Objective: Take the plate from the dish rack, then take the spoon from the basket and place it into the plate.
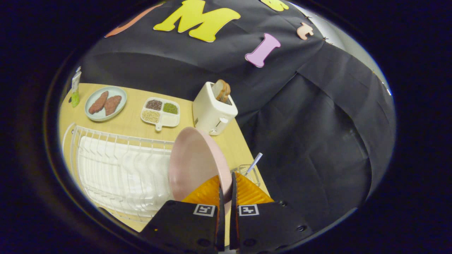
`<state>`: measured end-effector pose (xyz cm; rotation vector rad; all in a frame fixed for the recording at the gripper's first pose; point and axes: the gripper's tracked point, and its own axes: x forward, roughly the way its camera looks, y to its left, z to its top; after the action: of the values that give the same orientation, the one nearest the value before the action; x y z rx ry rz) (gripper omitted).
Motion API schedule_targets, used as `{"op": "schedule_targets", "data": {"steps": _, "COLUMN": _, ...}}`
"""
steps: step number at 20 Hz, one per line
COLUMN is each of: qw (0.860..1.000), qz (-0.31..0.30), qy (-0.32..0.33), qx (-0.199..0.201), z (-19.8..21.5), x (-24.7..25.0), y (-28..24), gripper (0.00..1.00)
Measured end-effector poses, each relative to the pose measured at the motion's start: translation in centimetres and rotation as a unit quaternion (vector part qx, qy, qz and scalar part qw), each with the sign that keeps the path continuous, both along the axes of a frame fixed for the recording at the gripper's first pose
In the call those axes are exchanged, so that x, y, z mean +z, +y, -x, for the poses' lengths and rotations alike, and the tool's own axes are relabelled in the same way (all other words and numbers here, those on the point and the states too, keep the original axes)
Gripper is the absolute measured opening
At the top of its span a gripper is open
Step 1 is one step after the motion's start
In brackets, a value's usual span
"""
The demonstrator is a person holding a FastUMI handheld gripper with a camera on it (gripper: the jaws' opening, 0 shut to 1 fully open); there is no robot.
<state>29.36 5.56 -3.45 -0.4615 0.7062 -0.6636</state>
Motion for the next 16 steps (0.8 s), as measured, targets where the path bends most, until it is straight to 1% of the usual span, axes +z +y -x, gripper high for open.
{"op": "schedule_targets", "data": {"steps": 2, "qw": 1.0, "qz": 0.005, "qy": -0.03, "qx": -0.001, "z": 0.2, "x": 0.6, "y": 0.1, "gripper": 0.1}}
{"op": "schedule_targets", "data": {"steps": 4, "qw": 1.0, "qz": -0.004, "qy": -0.03, "qx": 0.009, "z": 1.1, "x": 0.9, "y": 0.1, "gripper": 0.1}}
{"op": "schedule_targets", "data": {"steps": 5, "qw": 0.999, "qz": -0.029, "qy": -0.021, "qx": 0.023, "z": 1.7, "x": 0.6, "y": 0.4, "gripper": 0.11}}
{"op": "schedule_targets", "data": {"steps": 6, "qw": 0.996, "qz": -0.074, "qy": -0.012, "qx": 0.041, "z": 2.4, "x": 0.0, "y": 1.0, "gripper": 0.11}}
{"op": "schedule_targets", "data": {"steps": 8, "qw": 0.987, "qz": -0.151, "qy": 0.0, "qx": 0.058, "z": 4.4, "x": -0.9, "y": 0.8, "gripper": 0.11}}
{"op": "schedule_targets", "data": {"steps": 9, "qw": 0.982, "qz": -0.175, "qy": -0.001, "qx": 0.063, "z": 5.3, "x": -1.0, "y": 0.0, "gripper": 0.11}}
{"op": "schedule_targets", "data": {"steps": 11, "qw": 0.97, "qz": -0.225, "qy": -0.005, "qx": 0.087, "z": 7.5, "x": -1.5, "y": -0.4, "gripper": 0.11}}
{"op": "schedule_targets", "data": {"steps": 14, "qw": 0.94, "qz": -0.314, "qy": 0.003, "qx": 0.134, "z": 12.3, "x": -3.6, "y": -0.1, "gripper": 0.11}}
{"op": "schedule_targets", "data": {"steps": 16, "qw": 0.924, "qz": -0.346, "qy": 0.012, "qx": 0.16, "z": 15.2, "x": -5.3, "y": -0.4, "gripper": 0.11}}
